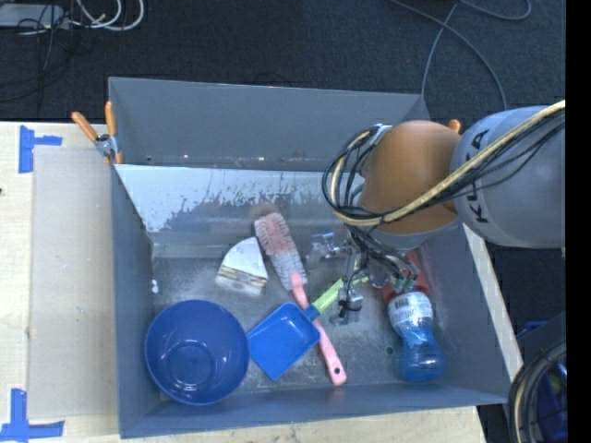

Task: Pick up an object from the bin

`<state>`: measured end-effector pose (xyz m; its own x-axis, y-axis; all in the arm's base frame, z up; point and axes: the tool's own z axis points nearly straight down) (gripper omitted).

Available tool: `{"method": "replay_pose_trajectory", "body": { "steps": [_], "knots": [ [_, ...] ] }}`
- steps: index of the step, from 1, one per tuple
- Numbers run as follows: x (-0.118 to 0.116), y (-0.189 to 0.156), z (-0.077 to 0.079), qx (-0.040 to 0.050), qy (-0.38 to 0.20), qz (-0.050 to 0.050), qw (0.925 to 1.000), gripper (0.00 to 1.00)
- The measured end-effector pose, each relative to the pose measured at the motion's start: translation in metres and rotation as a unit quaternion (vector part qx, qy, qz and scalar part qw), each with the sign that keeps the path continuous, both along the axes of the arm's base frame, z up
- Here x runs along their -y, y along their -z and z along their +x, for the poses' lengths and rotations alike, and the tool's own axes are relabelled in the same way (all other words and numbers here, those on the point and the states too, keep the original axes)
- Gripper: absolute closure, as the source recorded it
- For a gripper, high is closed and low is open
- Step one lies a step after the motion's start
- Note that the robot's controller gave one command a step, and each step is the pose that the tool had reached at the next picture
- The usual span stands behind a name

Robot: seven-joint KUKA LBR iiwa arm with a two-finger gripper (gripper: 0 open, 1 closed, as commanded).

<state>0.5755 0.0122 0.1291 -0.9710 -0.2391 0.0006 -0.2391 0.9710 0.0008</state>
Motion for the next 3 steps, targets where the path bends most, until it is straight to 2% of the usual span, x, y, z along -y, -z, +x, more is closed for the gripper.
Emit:
{"method": "replay_pose_trajectory", "body": {
  "steps": [1,2,3],
  "knots": [
    [0.006,0.003,0.003,-0.0015,-0.071,0.0,0.9975,0.0],
    [0.033,0.063,0.021,-0.0009,-0.145,0.0,0.9894,0.0],
    [0.027,0.059,0.023,0.0025,-0.201,0.0,0.9795,1.0]
  ]
}}
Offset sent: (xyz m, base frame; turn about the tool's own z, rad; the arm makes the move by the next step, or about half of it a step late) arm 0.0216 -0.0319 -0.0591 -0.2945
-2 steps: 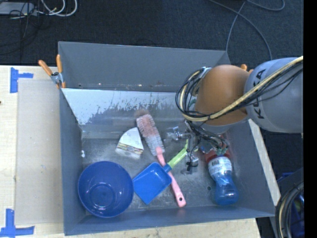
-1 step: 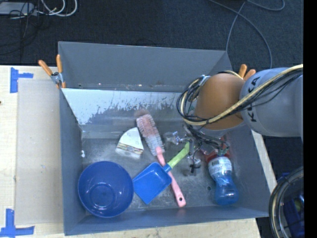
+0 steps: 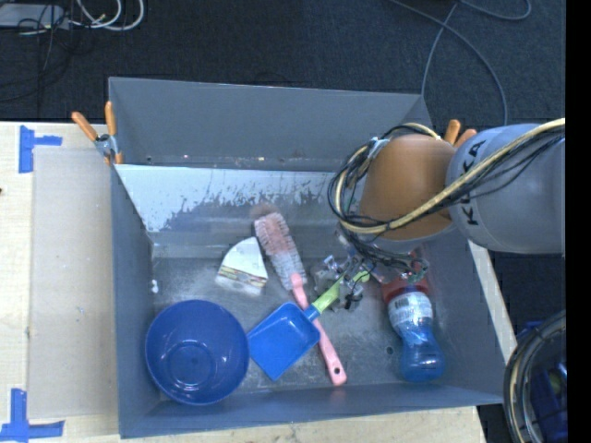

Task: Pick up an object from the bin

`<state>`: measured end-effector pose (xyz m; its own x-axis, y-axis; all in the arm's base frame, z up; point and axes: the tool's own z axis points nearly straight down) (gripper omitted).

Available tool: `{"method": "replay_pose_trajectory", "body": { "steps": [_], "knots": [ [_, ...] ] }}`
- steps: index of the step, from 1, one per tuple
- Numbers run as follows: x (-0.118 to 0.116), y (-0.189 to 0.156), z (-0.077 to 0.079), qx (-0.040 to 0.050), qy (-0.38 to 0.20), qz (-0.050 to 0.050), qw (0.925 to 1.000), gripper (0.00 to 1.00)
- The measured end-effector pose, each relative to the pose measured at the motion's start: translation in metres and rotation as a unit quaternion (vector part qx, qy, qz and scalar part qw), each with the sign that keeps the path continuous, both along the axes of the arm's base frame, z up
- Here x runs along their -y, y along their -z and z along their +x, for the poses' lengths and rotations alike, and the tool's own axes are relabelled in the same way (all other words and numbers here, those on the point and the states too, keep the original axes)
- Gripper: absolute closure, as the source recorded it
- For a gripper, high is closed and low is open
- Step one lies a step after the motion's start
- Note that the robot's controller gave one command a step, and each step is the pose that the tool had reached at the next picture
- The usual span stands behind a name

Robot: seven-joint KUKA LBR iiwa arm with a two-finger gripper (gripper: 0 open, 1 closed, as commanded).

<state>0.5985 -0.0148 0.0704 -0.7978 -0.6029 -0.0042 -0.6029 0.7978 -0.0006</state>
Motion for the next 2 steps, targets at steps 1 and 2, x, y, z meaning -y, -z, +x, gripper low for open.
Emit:
{"method": "replay_pose_trajectory", "body": {
  "steps": [1,2],
  "knots": [
    [0.0,0.0,0.0,0.0,0.0,0.0,1.0,1.0],
    [0.0,-0.0002,0.0001,0.0001,0.001,0.0,1.0,1.0]
  ]
}}
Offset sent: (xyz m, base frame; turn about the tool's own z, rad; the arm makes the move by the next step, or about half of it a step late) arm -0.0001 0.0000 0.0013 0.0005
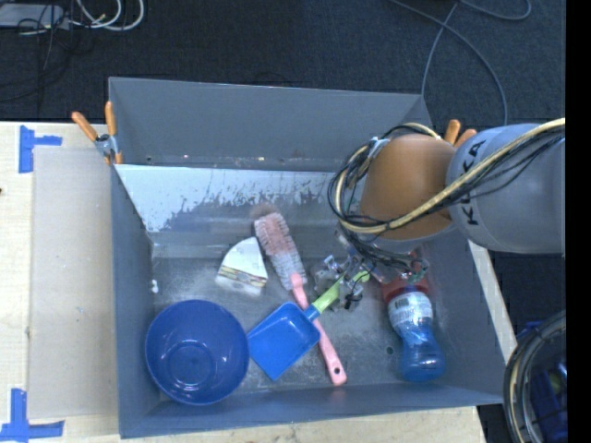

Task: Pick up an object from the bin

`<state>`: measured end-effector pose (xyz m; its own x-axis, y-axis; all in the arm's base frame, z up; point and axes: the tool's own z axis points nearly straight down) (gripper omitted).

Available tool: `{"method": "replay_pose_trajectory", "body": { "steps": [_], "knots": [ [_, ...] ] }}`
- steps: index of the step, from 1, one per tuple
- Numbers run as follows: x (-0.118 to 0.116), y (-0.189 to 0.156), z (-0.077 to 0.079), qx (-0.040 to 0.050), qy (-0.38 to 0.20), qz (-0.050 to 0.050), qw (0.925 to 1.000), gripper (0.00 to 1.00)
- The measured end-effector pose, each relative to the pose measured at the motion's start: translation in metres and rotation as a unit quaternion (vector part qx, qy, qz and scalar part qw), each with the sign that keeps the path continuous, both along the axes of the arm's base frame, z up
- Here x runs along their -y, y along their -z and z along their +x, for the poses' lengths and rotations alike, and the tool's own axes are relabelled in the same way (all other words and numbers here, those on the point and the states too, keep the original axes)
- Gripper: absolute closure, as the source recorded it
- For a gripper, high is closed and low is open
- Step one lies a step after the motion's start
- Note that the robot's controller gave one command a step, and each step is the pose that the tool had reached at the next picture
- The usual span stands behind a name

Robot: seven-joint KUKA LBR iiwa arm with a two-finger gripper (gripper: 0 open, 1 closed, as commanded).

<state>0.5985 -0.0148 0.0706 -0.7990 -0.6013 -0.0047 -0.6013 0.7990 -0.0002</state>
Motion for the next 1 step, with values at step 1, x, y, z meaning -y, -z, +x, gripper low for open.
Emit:
{"method": "replay_pose_trajectory", "body": {
  "steps": [1],
  "knots": [
    [-0.0007,-0.0152,-0.0034,-0.0057,0.001,0.0,1.0,1.0]
  ]
}}
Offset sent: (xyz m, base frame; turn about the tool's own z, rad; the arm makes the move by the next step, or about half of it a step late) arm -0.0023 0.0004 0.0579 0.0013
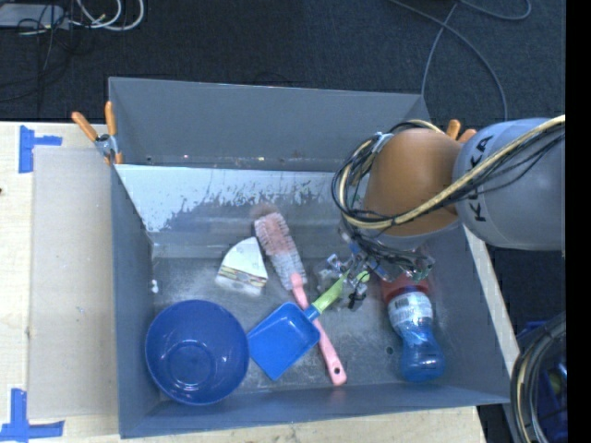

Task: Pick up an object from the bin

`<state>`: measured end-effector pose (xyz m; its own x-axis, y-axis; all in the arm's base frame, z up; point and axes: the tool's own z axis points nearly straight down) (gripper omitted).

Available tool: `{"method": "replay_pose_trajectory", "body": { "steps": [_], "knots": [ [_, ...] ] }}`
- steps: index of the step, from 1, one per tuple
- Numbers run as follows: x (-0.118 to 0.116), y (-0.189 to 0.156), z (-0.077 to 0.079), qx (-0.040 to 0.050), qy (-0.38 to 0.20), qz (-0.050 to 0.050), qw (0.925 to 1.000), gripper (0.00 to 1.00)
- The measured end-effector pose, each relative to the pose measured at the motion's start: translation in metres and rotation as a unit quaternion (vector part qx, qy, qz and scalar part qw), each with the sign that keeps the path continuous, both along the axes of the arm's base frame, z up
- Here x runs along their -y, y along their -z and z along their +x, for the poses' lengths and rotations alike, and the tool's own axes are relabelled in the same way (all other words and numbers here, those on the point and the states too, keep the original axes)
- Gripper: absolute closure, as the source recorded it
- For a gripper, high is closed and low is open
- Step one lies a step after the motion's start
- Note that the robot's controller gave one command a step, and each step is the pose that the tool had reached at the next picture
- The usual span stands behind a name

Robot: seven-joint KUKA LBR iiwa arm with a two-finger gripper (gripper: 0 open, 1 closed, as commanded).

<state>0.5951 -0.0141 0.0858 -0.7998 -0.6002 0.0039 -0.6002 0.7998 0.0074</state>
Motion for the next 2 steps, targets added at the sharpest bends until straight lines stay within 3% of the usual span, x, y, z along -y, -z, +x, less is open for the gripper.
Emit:
{"method": "replay_pose_trajectory", "body": {
  "steps": [1,2],
  "knots": [
    [0.0,-0.032,0.003,0.0046,0.001,0.0,1.0,1.0],
    [-0.001,-0.049,0.002,0.0038,0.002,0.0,1.0,1.0]
  ]
}}
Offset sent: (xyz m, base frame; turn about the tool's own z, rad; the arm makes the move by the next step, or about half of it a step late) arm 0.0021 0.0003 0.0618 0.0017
